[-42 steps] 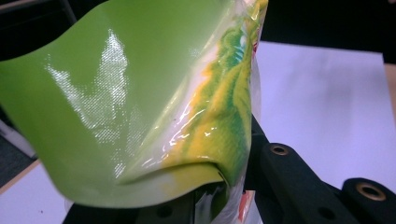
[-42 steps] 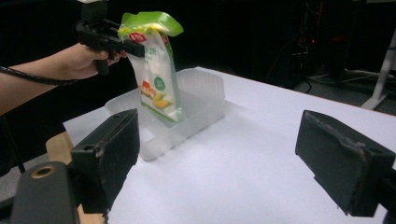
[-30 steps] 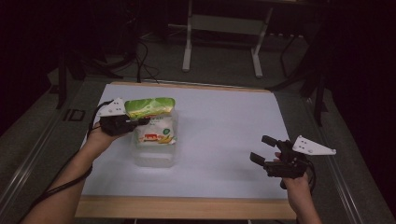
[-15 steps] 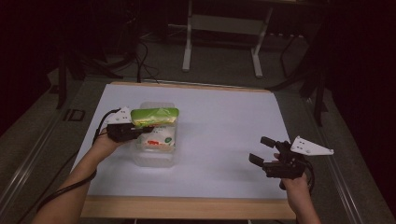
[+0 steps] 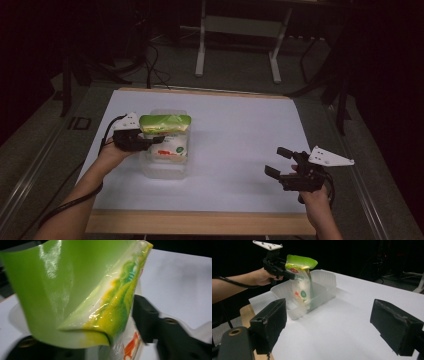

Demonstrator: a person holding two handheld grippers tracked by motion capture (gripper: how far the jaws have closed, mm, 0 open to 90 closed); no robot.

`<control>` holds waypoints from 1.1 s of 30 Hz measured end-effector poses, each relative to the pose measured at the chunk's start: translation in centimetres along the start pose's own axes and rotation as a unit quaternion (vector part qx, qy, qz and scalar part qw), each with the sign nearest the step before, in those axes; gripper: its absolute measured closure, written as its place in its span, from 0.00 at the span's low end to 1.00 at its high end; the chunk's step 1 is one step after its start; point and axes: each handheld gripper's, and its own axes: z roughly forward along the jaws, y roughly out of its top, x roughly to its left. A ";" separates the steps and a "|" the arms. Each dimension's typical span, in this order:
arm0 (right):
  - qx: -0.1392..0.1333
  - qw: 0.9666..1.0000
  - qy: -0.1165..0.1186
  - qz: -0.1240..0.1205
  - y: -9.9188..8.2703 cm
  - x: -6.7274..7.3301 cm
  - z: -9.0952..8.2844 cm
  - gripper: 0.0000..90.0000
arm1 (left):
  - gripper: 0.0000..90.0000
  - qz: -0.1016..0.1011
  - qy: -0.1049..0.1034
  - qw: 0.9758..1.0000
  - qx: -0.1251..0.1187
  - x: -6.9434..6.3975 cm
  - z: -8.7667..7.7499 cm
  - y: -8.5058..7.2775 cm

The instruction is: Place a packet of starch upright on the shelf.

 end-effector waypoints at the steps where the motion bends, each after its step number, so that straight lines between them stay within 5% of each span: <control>1: 0.000 1.000 0.000 0.000 0.0 0.0 0.0 0.15 | 0.53 0.000 0.000 1.000 0.000 0.0 0.0 0.0; 2: 0.000 1.000 -0.001 0.000 0.0 0.0 0.0 0.15 | 0.53 -0.013 0.001 1.000 -0.007 0.0 -0.2 0.0; 4: 0.000 1.000 0.000 0.001 0.0 0.0 0.0 0.15 | 0.26 -0.013 0.026 0.999 -0.018 -0.3 -0.5 0.2; 7: 0.001 1.000 -0.001 0.000 0.0 0.0 0.0 0.15 | 0.02 -0.022 0.038 0.999 -0.029 -0.2 -0.7 0.3; 12: 0.001 1.000 0.000 0.002 0.0 0.1 0.0 0.15 | 0.00 -0.067 0.036 0.996 -0.041 -0.1 -2.1 0.4; 19: 0.002 1.000 0.000 0.003 -0.1 0.1 -0.1 0.15 | 0.00 -0.064 0.043 0.996 -0.035 -1.3 -3.3 -0.1; 33: 0.006 1.000 -0.001 0.003 -0.3 0.2 -0.2 0.15 | 0.00 -0.077 0.032 0.993 -0.079 -4.6 -5.5 -2.4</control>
